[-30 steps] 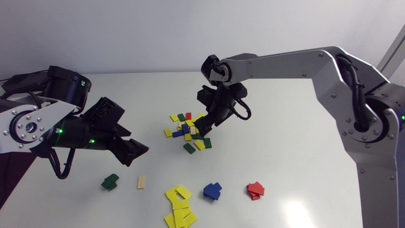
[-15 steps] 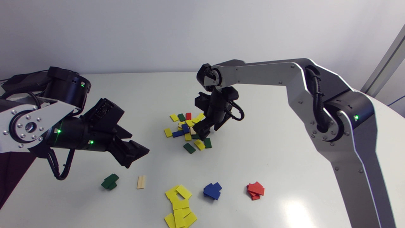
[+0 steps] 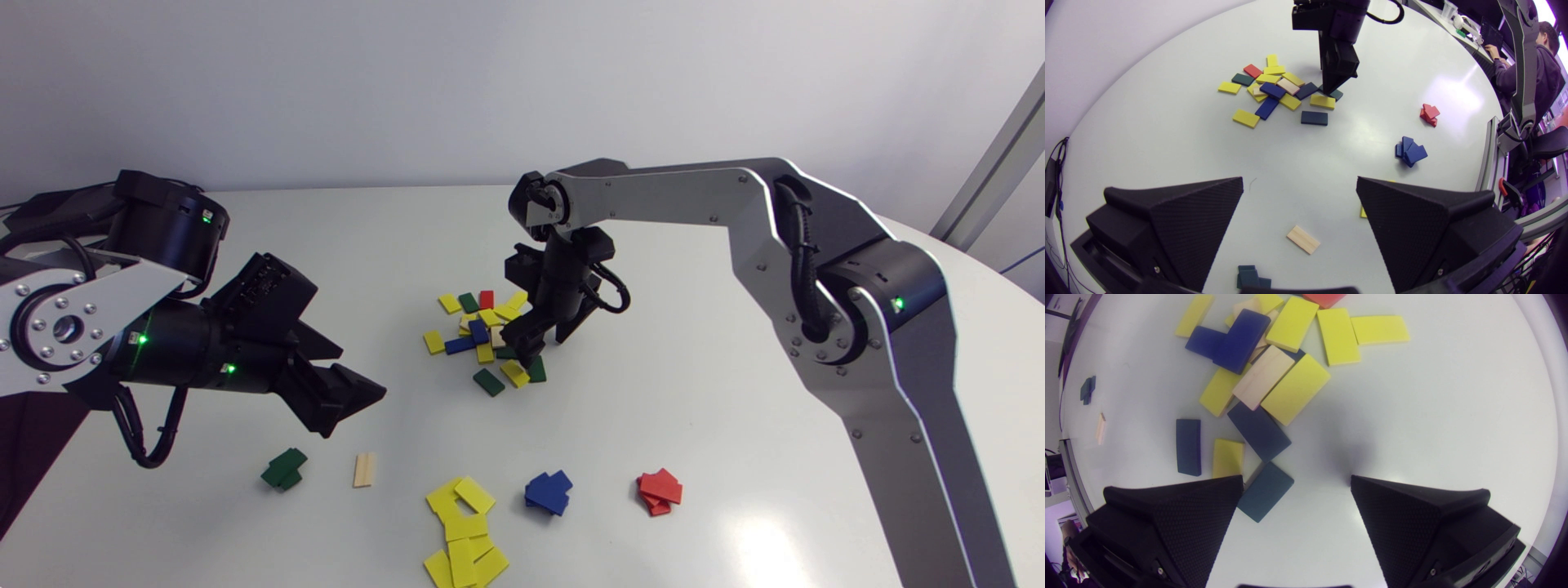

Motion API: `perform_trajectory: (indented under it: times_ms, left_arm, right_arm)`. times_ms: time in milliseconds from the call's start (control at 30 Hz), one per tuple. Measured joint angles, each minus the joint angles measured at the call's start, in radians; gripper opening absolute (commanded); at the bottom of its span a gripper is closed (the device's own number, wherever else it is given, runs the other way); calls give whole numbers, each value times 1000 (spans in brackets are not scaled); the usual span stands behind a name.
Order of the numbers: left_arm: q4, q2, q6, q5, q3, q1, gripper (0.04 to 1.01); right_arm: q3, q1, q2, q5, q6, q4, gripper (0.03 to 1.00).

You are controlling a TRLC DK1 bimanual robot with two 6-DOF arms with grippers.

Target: Take domino bricks one by one from the mixed stack on the table and place each onto the existing stack of the same color.

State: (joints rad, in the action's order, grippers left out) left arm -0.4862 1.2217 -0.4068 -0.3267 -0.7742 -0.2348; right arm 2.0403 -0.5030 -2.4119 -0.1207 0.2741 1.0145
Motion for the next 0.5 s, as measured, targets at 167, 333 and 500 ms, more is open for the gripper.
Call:
perform_trajectory:
  times_ms: [167,333,500]
  left_arm:
    - [-1,-6,0,0,0,-1,989]
    - [-8,-12,0,-3,0,-1,989]
    - [-12,-12,0,-3,0,-1,989]
  right_arm:
    - [0,0,0,1,0,0,907]
    - [0,0,0,1,0,2,907]
    - [23,0,-16,-2,0,42,907]
